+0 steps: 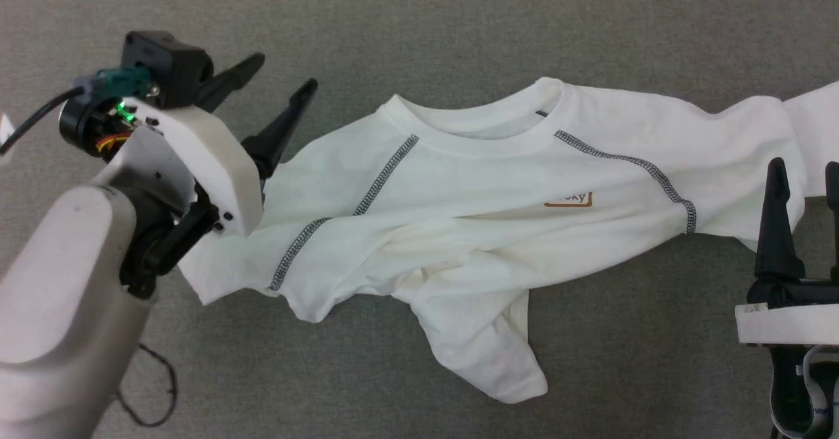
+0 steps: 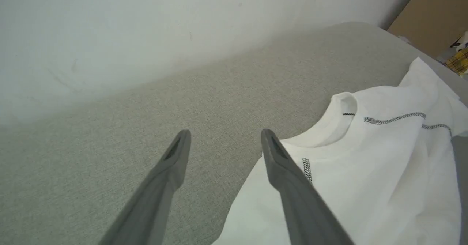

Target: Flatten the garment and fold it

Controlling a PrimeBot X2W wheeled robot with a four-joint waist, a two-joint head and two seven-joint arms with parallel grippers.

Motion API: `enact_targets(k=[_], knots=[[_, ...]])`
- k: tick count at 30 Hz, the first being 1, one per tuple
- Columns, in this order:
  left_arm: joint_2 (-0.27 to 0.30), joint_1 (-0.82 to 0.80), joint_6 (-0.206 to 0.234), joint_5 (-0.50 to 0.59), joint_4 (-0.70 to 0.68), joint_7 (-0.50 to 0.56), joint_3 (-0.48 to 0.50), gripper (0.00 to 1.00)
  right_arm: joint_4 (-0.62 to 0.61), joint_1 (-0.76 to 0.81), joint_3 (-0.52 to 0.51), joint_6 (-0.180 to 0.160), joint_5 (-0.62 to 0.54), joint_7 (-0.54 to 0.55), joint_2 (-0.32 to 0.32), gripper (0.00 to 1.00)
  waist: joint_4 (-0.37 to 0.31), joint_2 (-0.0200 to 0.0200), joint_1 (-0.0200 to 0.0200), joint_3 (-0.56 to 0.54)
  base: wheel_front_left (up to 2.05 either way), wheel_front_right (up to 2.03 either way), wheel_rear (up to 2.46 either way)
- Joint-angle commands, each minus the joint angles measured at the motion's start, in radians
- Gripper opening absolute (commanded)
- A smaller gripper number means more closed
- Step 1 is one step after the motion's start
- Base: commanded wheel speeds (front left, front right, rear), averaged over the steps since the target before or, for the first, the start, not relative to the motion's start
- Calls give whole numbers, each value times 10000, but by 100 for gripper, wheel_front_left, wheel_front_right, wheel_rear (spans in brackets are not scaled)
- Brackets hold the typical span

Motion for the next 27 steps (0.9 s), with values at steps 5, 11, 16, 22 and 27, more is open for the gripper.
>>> enact_targets(k=[5, 11, 16, 22, 27], knots=[[939, -674, -64, -1312, 16, 900, -1074, 100, 108, -256, 27, -11, 97, -137, 20, 100, -283, 0, -2, 397, 0, 0, 0], [1366, -1063, -64, -2664, 249, 1473, -1783, 100, 213, -455, 159, -11, 161, -172, 20, 100, -425, 0, -2, 735, 0, 0, 0], [1735, -1218, -64, -3044, 569, 2073, -2095, 100, 250, -593, 169, -11, 223, -171, 20, 100, -509, 0, -2, 1028, 0, 0, 0], [1988, -1064, 92, -3893, 676, 3369, -2219, 100, 290, -673, 104, -11, 287, -206, 20, 100, -544, 0, -2, 1266, 0, 0, 0], [2005, -707, 400, -4792, 439, 4096, -2161, 100, 367, -758, 99, -11, 338, -240, 20, 100, -544, 0, -2, 1375, 0, 0, 0]])
